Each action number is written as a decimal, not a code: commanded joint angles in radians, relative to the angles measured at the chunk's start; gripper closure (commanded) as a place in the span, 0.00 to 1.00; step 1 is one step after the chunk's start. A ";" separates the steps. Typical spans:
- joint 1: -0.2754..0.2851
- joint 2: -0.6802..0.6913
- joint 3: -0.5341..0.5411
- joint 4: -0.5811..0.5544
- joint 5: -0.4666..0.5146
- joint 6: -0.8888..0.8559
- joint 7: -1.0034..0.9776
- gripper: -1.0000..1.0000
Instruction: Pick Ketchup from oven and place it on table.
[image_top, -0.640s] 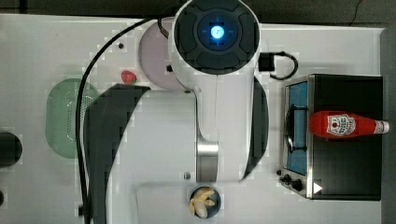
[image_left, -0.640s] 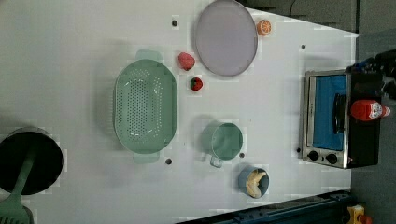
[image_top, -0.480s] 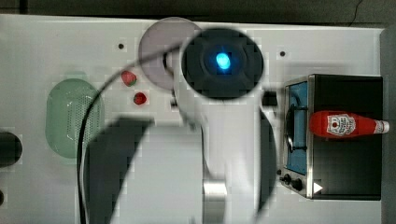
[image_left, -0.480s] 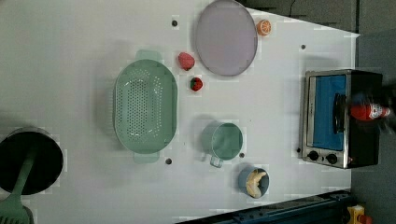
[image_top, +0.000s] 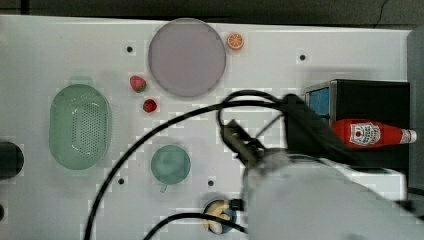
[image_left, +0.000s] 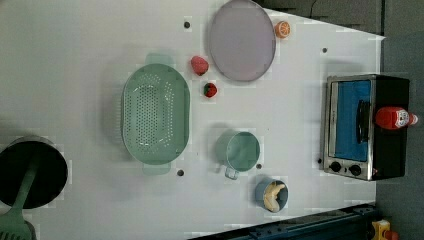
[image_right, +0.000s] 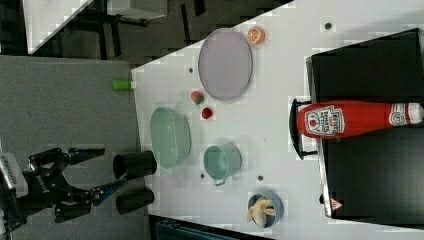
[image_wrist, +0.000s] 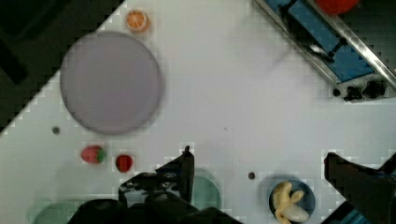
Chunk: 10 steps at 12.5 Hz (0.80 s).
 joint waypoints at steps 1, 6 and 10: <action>-0.036 0.110 -0.091 -0.031 0.005 0.049 -0.015 0.00; -0.063 0.254 -0.284 -0.029 0.005 0.231 -0.015 0.00; -0.065 0.390 -0.405 -0.029 0.007 0.403 -0.015 0.00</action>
